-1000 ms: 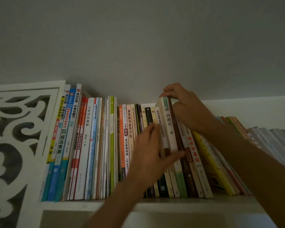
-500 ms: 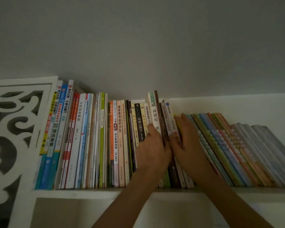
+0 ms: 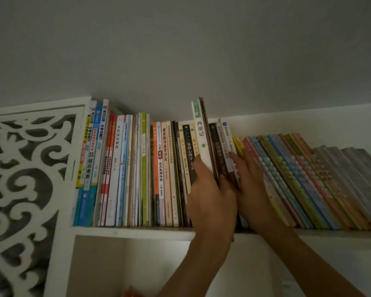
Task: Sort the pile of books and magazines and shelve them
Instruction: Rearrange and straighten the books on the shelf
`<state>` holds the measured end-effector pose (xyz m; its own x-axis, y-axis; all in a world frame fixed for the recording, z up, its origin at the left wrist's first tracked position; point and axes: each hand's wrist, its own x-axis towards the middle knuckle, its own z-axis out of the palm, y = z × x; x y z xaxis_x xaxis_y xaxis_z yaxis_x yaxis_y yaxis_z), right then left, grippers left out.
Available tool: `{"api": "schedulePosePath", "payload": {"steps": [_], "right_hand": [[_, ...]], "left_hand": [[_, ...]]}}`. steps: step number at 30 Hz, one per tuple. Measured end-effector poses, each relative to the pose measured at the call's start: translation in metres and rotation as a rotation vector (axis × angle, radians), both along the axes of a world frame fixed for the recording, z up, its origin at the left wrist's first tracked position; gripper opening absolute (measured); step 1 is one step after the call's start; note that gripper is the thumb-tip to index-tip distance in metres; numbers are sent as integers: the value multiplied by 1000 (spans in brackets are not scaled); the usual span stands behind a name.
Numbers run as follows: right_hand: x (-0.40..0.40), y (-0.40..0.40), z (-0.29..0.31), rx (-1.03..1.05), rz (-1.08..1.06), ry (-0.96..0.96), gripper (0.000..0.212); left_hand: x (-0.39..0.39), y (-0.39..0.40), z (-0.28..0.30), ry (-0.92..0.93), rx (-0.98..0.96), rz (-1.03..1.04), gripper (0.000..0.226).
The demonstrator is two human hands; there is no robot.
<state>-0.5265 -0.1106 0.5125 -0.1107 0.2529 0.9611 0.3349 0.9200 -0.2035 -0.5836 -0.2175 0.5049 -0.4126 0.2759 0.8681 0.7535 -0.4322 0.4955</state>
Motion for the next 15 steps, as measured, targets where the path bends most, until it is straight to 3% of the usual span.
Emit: {"api": "schedulePosePath", "payload": {"steps": [2, 7, 12, 15], "right_hand": [[0, 1, -1, -4, -7, -3, 57], [-5, -5, 0, 33, -188, 19, 56], [-24, -30, 5, 189, -280, 95, 50], [-27, -29, 11, 165, -284, 57, 49]], "left_hand": [[-1, -5, -1, 8, 31, 19, 34], [-8, -32, -3, 69, 112, 8, 27], [-27, -61, -9, 91, 164, 30, 31], [-42, -79, -12, 116, 202, 70, 35]]}}
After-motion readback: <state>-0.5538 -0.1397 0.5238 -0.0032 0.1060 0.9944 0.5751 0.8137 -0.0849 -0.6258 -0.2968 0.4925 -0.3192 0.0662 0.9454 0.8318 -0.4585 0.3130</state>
